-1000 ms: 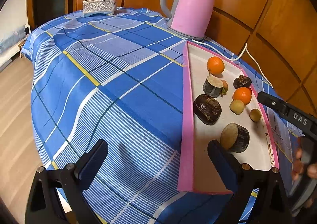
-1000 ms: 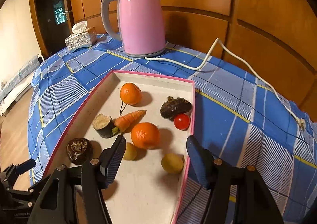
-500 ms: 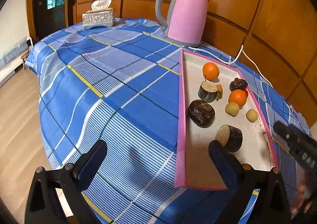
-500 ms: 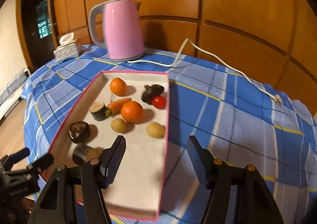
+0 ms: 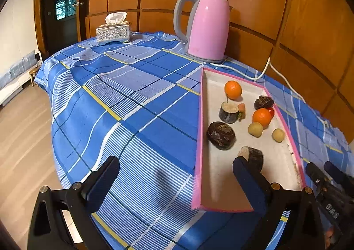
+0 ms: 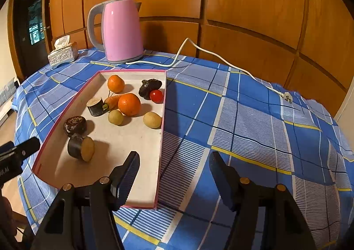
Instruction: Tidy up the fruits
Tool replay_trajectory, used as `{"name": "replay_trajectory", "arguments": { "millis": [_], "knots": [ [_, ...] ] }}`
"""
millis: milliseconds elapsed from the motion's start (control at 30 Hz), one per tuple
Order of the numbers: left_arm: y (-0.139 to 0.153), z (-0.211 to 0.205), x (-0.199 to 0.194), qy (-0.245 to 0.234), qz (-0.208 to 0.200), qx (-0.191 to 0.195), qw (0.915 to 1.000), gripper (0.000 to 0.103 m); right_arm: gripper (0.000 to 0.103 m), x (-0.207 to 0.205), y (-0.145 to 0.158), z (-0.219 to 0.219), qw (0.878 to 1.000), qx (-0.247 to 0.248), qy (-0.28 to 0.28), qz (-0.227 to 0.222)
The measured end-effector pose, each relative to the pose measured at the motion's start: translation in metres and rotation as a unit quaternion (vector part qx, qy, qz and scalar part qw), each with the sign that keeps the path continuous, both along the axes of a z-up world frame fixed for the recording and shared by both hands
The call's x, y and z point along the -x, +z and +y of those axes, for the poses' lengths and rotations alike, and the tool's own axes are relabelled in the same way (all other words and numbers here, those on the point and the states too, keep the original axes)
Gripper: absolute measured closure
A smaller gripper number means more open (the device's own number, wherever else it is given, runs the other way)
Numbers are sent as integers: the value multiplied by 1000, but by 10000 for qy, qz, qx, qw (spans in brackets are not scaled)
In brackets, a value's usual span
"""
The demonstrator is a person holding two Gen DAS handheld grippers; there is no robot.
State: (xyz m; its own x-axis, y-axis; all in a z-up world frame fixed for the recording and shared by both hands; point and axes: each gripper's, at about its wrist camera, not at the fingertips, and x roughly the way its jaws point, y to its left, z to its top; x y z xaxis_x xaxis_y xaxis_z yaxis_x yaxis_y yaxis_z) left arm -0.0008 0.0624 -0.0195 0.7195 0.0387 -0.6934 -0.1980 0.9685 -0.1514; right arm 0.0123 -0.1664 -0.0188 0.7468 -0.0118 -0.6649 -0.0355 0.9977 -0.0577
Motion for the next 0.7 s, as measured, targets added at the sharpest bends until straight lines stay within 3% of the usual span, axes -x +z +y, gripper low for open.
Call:
{"name": "replay_trajectory", "arguments": {
  "millis": [433,700],
  "knots": [
    [4,-9,3,402,-23,-607,9973,0,37,2,2,5,10000,52,33,-49],
    [7,-12,4,359,-141,-612,9974,0,37,2,2,5,10000,37,34,-51]
  ]
}}
